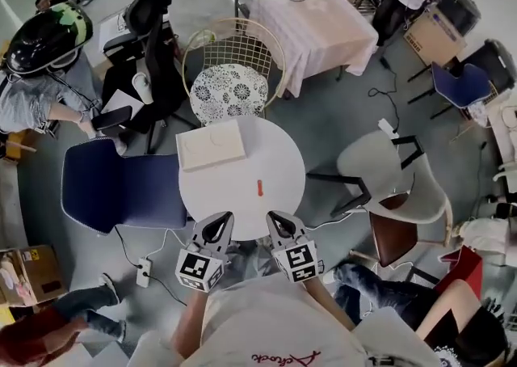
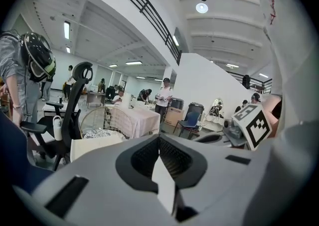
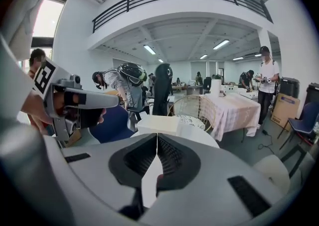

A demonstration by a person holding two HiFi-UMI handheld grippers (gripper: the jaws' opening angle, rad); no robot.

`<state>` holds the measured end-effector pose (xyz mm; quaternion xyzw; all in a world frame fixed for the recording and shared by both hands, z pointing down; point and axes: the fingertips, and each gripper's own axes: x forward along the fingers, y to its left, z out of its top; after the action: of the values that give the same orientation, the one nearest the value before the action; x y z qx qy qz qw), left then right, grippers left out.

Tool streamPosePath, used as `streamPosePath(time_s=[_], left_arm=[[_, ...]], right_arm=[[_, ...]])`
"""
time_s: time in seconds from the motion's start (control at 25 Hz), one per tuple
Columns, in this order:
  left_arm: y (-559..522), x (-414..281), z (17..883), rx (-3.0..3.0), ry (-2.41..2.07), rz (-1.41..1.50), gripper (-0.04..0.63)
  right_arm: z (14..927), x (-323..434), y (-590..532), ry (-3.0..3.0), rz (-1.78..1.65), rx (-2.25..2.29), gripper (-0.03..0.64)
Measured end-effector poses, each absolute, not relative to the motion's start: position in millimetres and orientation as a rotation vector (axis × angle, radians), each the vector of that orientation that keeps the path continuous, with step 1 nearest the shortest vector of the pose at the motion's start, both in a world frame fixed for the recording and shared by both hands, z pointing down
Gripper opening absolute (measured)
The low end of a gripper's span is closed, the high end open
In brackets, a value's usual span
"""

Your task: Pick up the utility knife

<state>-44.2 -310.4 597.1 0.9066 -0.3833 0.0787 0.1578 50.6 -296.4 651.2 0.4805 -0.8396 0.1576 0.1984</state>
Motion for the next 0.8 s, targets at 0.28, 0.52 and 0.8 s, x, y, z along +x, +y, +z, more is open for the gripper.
streamPosePath(time_s=[0.28,0.52,0.8], left_arm=[[-320,-43,605,2.598,-1.037,0.24,0.012],[-324,-48,607,2.599,-1.027,0.236,0.012],[-325,-53,608,2.582,-1.035,0.231,0.012]], right_arm=[[686,56,-289,-2.28,0.614,1.401,0.043],[704,56,-287,-2.232,0.689,1.395,0.187],[726,57,-297,-2.151,0.677,1.404,0.186]])
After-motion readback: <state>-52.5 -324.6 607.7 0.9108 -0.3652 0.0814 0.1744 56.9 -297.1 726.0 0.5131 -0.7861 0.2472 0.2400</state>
